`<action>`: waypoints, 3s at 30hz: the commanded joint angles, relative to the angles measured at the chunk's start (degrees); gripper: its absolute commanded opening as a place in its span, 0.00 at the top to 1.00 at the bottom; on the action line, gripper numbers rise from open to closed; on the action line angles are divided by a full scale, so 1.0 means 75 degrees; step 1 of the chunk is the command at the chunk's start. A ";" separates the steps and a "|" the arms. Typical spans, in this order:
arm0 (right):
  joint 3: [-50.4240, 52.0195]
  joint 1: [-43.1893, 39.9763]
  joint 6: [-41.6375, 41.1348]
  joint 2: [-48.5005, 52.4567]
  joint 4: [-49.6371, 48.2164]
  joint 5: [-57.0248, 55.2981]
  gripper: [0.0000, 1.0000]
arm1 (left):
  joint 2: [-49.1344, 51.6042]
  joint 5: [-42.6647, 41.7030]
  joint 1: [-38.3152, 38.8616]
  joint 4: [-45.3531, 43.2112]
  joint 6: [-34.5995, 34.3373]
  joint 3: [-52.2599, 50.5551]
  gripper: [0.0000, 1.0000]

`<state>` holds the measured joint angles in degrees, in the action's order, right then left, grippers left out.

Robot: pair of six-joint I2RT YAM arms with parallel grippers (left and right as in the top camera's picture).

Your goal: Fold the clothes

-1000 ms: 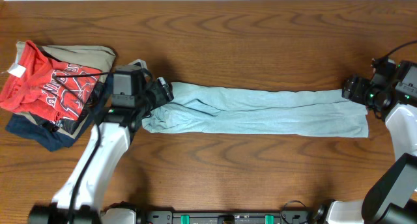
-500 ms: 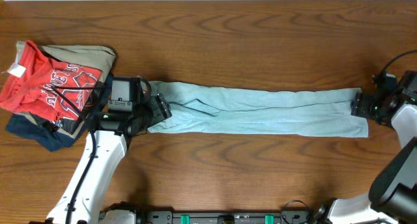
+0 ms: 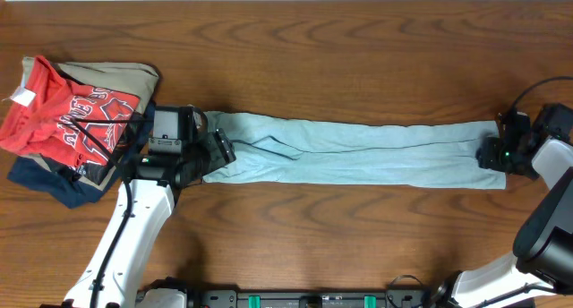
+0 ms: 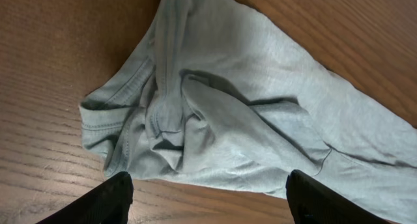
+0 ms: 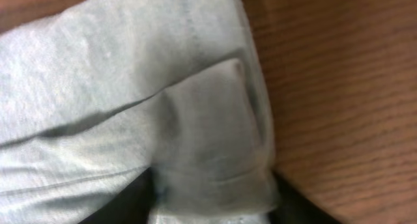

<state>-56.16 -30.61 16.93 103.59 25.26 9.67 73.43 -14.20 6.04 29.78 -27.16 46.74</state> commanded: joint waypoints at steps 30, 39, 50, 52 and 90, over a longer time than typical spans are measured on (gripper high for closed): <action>-0.1233 0.2964 -0.2343 -0.1125 0.2530 0.0140 0.99 | 0.0041 0.0099 -0.0032 0.0568 0.0073 0.0035 0.23; -0.1221 0.4430 -0.3028 -0.0959 0.2465 0.0085 0.99 | 0.0041 0.0099 -0.0032 0.0746 0.0073 0.0035 0.23; -0.1151 0.5339 -0.3459 -0.0551 0.2308 0.0085 0.99 | 0.0041 0.0099 -0.0032 0.0921 0.0076 0.0029 0.23; -0.1151 0.5429 -0.3506 -0.0510 0.2273 0.0087 0.99 | 0.0041 0.0099 -0.0032 0.0927 0.0134 0.0029 0.23; -0.1157 0.6117 -0.4030 -0.0519 0.2104 -0.0367 0.44 | 0.0041 0.0108 -0.0035 0.0947 0.1035 0.0029 0.17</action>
<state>-64.88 14.87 -11.60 99.18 40.64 11.40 73.43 -14.20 6.04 36.67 -23.64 46.74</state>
